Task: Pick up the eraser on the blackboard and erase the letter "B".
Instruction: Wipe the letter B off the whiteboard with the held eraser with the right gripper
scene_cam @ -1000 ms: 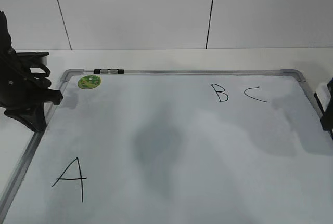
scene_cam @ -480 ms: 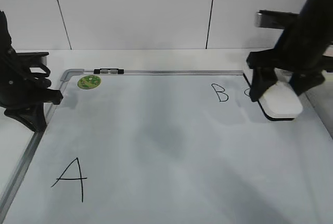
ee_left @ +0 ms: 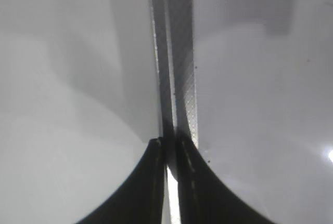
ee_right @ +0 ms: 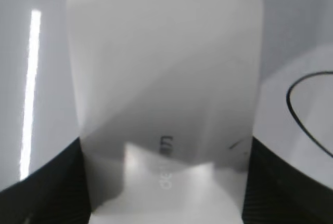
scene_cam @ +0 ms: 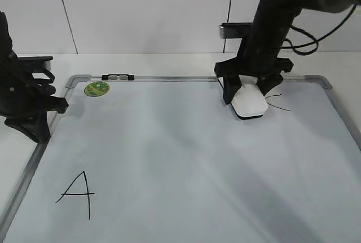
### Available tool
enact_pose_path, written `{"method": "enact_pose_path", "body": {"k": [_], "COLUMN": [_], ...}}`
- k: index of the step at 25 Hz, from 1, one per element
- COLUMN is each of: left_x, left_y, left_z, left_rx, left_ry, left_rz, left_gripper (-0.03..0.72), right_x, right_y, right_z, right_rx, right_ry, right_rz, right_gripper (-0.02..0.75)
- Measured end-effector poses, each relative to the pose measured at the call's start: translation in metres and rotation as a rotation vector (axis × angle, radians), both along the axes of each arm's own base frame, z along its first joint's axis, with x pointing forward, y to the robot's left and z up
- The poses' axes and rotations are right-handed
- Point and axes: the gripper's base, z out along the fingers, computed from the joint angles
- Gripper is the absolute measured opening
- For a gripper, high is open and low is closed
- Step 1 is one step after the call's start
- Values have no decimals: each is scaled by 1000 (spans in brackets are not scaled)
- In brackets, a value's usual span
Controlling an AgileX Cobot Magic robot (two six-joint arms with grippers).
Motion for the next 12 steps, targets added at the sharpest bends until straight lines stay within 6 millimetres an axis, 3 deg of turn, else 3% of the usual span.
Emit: {"method": "enact_pose_path", "body": {"k": [5,12], "left_x": [0,0], "left_y": [0,0], "left_z": [0,0], "left_rx": [0,0], "left_ry": [1,1], "left_rz": [0,0], "left_gripper": [24,26], "right_x": [18,22], "right_y": [8,14], "right_z": [-29,-33], "right_rx": [-43,-82], "right_ry": [7,21], "right_rz": [13,20], "right_gripper": [546,545]}}
